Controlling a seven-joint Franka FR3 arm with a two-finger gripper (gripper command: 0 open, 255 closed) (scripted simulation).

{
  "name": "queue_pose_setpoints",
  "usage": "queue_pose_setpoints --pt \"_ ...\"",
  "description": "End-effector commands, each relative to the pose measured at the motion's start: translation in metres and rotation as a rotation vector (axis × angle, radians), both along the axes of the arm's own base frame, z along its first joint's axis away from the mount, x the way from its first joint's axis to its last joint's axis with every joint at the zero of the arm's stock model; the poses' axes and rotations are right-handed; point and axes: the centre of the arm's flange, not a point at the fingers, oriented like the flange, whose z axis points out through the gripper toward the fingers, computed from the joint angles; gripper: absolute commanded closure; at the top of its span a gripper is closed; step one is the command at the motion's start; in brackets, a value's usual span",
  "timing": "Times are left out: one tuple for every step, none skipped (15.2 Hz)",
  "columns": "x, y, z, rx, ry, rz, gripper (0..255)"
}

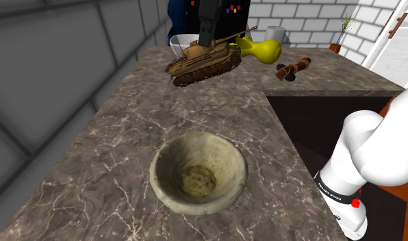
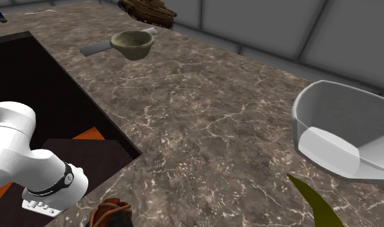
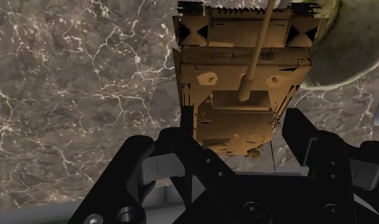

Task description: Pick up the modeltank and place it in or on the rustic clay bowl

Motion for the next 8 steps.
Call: queue_pose_setpoints --pt "-0.019 0.019 0.002 0.000 -0.001 -0.002 255" --pt "-0.028 0.029 0.003 0.000 -0.001 -0.002 255" --pt "-0.037 0.038 0.004 0.000 -0.001 -0.002 255" --pt "-0.046 0.048 0.005 0.000 -0.001 -0.002 255" --pt "-0.055 0.058 0.005 0.000 -0.001 -0.002 255" --pt "-0.064 0.067 0.006 0.000 -0.001 -0.002 255" --pt "-0.073 0.077 0.007 0.000 -0.001 -0.002 255" --pt "-0.083 0.086 0.008 0.000 -0.001 -0.002 255"
